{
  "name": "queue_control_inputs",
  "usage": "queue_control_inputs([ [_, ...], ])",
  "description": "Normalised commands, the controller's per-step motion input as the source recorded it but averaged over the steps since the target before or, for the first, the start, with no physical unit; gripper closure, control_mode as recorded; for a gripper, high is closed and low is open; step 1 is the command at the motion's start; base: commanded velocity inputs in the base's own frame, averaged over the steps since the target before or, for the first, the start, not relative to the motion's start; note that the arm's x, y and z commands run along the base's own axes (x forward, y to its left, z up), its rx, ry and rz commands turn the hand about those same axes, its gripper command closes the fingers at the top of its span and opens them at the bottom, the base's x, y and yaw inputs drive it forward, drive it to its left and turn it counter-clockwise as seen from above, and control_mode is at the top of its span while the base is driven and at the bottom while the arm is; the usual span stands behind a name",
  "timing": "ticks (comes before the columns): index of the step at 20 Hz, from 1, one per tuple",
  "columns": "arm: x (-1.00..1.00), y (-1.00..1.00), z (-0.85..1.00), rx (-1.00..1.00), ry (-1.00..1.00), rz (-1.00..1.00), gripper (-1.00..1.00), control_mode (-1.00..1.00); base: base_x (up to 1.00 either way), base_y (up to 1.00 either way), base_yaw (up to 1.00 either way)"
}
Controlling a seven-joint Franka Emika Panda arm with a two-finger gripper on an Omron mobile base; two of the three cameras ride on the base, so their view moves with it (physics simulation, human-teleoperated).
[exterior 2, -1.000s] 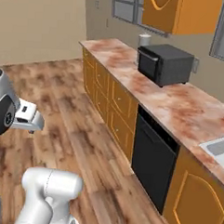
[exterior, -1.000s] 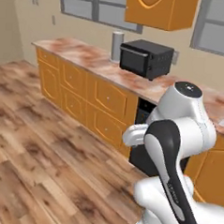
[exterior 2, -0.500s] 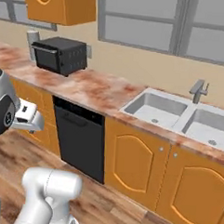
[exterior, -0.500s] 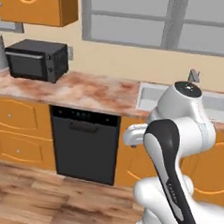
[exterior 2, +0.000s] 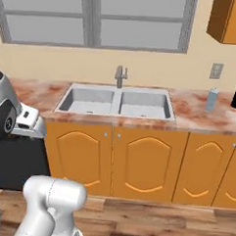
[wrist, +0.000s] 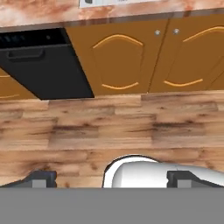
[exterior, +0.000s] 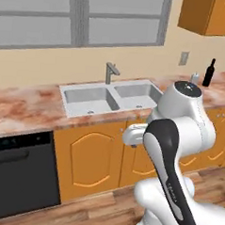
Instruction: Move the drinks to the dining counter.
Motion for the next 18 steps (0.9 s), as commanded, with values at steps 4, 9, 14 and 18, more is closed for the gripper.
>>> queue_control_inputs([
  [4,0.00,0.00,0.00,0.00,0.00,0.00,-1.00,1.00,-0.18,-0.36,-0.68],
  [9,0.00,0.00,0.00,0.00,0.00,0.00,-1.00,1.00,0.11,-0.60,-0.79],
  [14,0.00,0.00,0.00,0.00,0.00,0.00,-1.00,1.00,0.95,-1.00,-0.12],
  [18,0.00,0.00,0.00,0.00,0.00,0.00,-1.00,1.00,1.00,-0.51,0.00],
])
